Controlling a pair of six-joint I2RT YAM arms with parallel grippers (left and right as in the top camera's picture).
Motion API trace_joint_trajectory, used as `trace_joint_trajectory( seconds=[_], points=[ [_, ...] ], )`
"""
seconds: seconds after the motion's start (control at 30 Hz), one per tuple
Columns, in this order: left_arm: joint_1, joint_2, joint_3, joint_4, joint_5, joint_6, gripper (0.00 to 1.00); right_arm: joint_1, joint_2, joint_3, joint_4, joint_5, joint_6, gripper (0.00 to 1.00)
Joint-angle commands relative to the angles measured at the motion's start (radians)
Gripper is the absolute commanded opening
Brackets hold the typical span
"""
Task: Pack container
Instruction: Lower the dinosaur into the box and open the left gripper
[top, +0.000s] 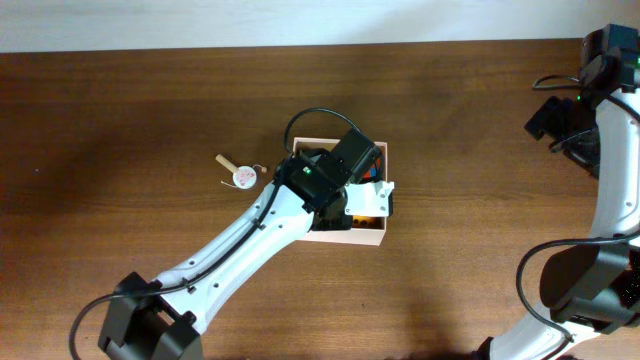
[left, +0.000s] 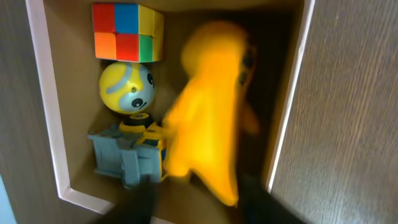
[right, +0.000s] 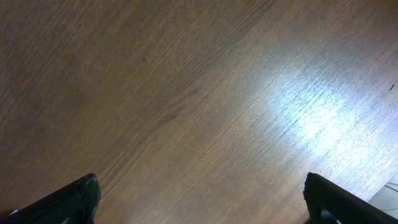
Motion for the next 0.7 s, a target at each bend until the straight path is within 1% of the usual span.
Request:
trace_joint_trajectory(
  seconds=[0.0,0.1,0.17,0.23,0.3,0.37,0.4,0.43,0.47,0.53,0.57,0.67],
  points=[
    [-0.002,0.011,0.016,-0.002,0.019,0.011,0.63,-0.002,0.007,0.000,0.000,0.002,0.009,0.99],
    [-0.002,0.011,0.016,0.000,0.019,0.011,0.73,-0.002,0.007,0.000,0.000,0.002,0.009,0.99],
    [-0.002,0.011,0.016,0.008,0.019,0.011,0.77,-0.002,0.007,0.000,0.000,0.002,0.009,0.99],
    [-0.002,0.011,0.016,0.028,0.019,0.008,0.77,-0.002,0.007,0.000,0.000,0.002,0.009,0.99],
    [-0.002,0.010,0.020,0.064,0.007,-0.047,0.77,-0.002,0.007,0.000,0.000,0.002,0.009,0.99],
    [0.009,0.010,0.048,0.099,-0.047,-0.162,0.77,-0.002,0.007,0.000,0.000,0.002,0.009,0.99],
    [0.018,0.010,0.068,0.109,-0.078,-0.215,0.82,-0.002,0.007,0.000,0.000,0.002,0.009,0.99],
    [0.031,0.010,0.092,0.118,-0.124,-0.283,0.97,-0.002,0.007,0.000,0.000,0.002,0.009,0.99],
    [0.053,0.010,0.121,0.125,-0.182,-0.379,0.99,-0.002,0.007,0.000,0.000,0.002,0.009,0.99],
    [0.121,0.010,0.158,0.127,-0.238,-0.556,0.99,-0.002,0.007,0.000,0.000,0.002,0.009,0.99],
    [0.145,0.010,0.161,0.127,-0.241,-0.611,0.99,-0.003,0.007,0.000,0.000,0.002,0.009,0.99],
    [0.251,0.010,0.162,0.106,-0.262,-0.864,0.99,-0.002,0.007,0.000,0.000,0.002,0.009,0.99]
  ],
)
